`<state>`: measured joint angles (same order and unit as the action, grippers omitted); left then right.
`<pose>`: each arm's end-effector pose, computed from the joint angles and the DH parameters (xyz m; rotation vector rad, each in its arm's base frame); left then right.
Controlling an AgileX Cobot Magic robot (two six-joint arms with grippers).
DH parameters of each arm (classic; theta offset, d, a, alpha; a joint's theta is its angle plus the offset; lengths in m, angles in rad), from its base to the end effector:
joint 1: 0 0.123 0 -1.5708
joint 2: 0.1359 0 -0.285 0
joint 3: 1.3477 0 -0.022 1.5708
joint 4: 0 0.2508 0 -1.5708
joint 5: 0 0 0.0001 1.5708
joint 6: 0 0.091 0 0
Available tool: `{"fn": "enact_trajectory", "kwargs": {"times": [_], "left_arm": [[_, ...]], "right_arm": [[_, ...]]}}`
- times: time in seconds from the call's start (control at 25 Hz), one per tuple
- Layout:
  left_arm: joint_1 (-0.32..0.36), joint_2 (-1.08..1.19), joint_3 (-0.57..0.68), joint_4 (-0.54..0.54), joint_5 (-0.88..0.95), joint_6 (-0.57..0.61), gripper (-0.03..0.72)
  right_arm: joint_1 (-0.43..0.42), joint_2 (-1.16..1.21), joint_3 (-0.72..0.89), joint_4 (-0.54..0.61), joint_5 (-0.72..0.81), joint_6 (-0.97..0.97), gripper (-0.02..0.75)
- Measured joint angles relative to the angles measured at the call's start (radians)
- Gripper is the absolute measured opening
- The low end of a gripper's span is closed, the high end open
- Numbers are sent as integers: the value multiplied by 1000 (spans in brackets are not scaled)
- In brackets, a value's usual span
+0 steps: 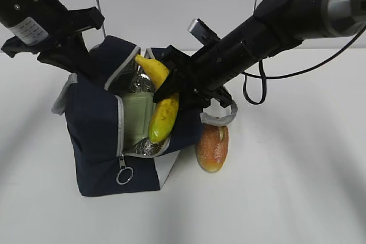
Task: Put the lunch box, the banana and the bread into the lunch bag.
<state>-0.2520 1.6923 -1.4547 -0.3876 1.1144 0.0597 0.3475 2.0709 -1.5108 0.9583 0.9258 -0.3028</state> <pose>0.3332 -0.1177 0.3020 0.2720 2.8077 -0.5729 0.3860 0.2032 0.1955 -0.1530 2.7599 1.1826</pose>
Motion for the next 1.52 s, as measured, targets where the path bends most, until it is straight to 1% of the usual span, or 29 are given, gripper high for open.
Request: {"fn": "enact_trajectory", "kwargs": {"times": [0.2, 0.56, 0.64, 0.72, 0.8, 0.88, 0.96, 1.12, 1.28, 1.52], "left_arm": [[0, 0, 0, 1, 0, 0, -2], [0, 0, 0, 1, 0, 0, -2], [0, 0, 0, 1, 0, 0, -2], [0, 0, 0, 1, 0, 0, -2], [0, 0, 0, 1, 0, 0, -2], [0, 0, 0, 1, 0, 0, -2], [0, 0, 0, 1, 0, 0, -2], [0, 0, 0, 1, 0, 0, -2], [0, 0, 0, 1, 0, 0, -2], [0, 0, 0, 2, 1, 0, -2]], "right_arm": [[31, 4, -2, 49, -42, 0, 300], [39, 32, -12, 139, -57, -19, 307], [39, 32, -12, 145, -59, -33, 335], [39, 32, -12, 155, -59, -48, 398], [39, 32, -12, 168, -59, -60, 480], [41, 32, -12, 177, -51, -72, 525], [41, 32, -14, 181, -33, -93, 543], [41, 32, -14, 181, 42, -157, 545], [41, -18, -14, 129, 85, -178, 545], [41, -177, 21, -9, 91, -158, 545]]}}
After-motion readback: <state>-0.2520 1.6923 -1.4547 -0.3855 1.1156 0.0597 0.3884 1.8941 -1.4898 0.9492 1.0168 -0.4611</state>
